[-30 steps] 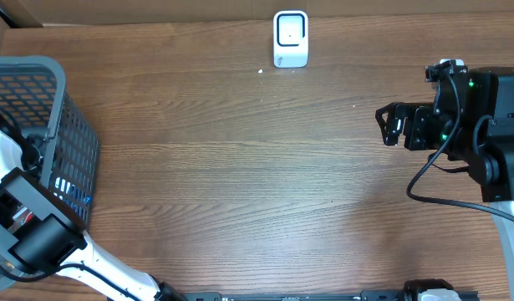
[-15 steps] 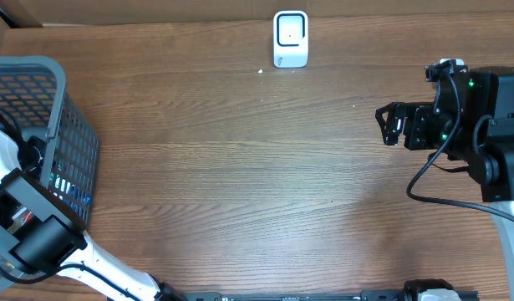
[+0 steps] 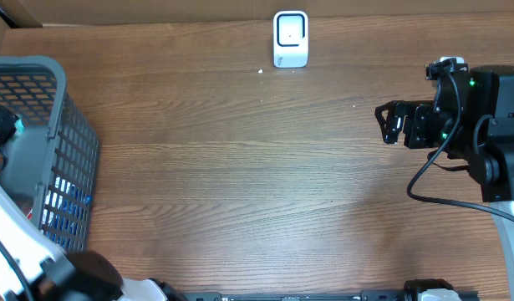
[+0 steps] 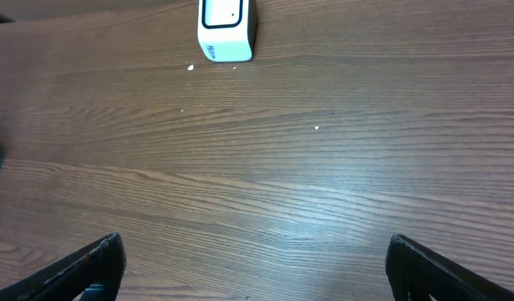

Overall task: Scan the item barcode
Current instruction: 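Grasp the mint-green wipes pack in the basket with the left gripper, then carry the mint-green pack to the table center and release it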

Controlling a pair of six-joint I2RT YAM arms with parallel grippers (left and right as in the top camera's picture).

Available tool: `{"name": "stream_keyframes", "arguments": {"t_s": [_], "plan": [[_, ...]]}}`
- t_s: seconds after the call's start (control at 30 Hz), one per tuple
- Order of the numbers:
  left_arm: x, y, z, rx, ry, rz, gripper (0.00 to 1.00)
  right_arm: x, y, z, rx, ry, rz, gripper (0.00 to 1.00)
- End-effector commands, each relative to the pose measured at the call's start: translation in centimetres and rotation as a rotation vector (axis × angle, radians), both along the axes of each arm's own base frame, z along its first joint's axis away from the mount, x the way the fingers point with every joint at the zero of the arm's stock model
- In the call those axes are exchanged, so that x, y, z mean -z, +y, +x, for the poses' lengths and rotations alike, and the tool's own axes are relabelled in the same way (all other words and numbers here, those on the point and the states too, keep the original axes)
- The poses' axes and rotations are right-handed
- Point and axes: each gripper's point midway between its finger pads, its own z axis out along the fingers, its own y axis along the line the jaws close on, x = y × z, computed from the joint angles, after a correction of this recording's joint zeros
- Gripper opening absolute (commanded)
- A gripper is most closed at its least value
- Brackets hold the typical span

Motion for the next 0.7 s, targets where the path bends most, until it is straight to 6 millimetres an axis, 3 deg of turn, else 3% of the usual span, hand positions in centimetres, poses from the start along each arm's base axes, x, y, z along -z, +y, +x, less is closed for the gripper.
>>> {"name": "stream_keyframes", "arguments": {"t_s": [0.0,0.13,0.3,0.37,0.57,0.67], "plan": [[-6.0,-5.7,0.8,0.184,-0.161,0.05,0.04,-1.1,0.2,0.2,-0.009,-0.031,0.013,1.0],[-8.9,-12.8,2.1,0.367,-0.226,0.097,0.04,-1.1,0.2,0.2,-0.009,-0.032,0.013,1.0],[-8.3,-20.9,4.2,0.588,-0.205,0.084,0.04,-1.1,0.4,0.1,-0.019,-0.03,0.023,1.0],[-6.8,-25.1,5.1,0.701,-0.155,0.074,0.04,-1.1,0.4,0.1,-0.019,-0.03,0.023,1.0],[-1.2,-32.9,6.9,0.896,0.011,0.043,0.04,-1.1,0.4,0.1,-0.019,-0.031,0.023,1.0],[3.9,-37.8,7.8,0.986,0.143,-0.016,0.04,-1.1,0.4,0.1,-0.019,-0.029,0.023,1.0]]}}
